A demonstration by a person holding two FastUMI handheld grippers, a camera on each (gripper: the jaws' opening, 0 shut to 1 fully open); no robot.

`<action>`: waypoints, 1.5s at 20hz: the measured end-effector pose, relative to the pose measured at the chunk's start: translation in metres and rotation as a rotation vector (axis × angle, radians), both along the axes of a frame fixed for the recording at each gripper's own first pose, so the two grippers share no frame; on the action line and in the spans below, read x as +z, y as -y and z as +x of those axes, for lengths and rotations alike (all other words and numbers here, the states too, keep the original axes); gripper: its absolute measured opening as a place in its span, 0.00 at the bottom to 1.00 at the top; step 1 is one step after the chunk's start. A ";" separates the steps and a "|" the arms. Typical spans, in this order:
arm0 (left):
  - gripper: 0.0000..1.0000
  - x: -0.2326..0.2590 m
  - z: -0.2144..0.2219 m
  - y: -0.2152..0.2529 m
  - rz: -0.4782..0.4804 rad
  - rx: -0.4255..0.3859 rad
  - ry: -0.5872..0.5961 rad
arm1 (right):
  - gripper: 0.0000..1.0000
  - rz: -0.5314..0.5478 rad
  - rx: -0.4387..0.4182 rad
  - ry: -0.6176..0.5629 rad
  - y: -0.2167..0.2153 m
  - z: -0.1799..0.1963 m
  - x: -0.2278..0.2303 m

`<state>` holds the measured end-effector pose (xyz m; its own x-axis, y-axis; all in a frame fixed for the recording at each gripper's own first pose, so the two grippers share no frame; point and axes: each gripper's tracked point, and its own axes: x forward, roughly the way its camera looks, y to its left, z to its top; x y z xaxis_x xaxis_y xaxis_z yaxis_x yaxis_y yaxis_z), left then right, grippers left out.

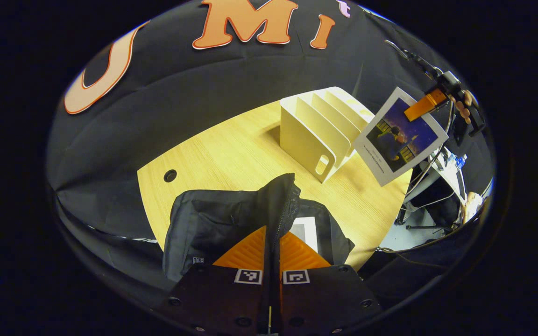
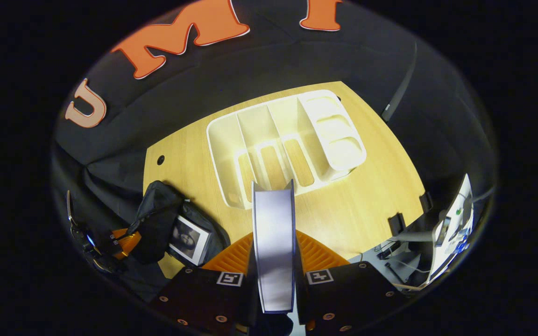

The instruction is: Open the schoolbag, grab two books from the bookshelf and put them into the schoolbag.

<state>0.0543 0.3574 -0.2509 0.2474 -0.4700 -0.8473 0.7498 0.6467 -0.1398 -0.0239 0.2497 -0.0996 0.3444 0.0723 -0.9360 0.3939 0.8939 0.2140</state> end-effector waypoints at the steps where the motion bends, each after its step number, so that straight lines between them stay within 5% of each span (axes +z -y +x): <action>1: 0.02 0.001 0.000 -0.001 -0.004 -0.015 0.004 | 0.35 0.020 -0.009 0.005 -0.008 -0.006 0.000; 12: 0.02 0.016 0.006 -0.009 -0.025 -0.126 0.042 | 0.33 0.184 -0.092 0.116 -0.094 -0.039 0.006; 18: 0.02 0.025 0.010 -0.007 -0.039 -0.132 0.056 | 0.33 0.340 -0.098 0.191 -0.148 -0.030 0.009; 30: 0.02 0.046 0.010 -0.001 -0.100 -0.097 0.105 | 0.32 0.577 -0.103 0.268 -0.243 0.023 -0.055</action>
<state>0.0646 0.3585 -0.2047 0.2817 -0.5768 -0.7668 0.8217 0.5577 -0.1176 -0.0011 0.4931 -0.1546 0.5932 0.4925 -0.6368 0.3372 0.5663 0.7521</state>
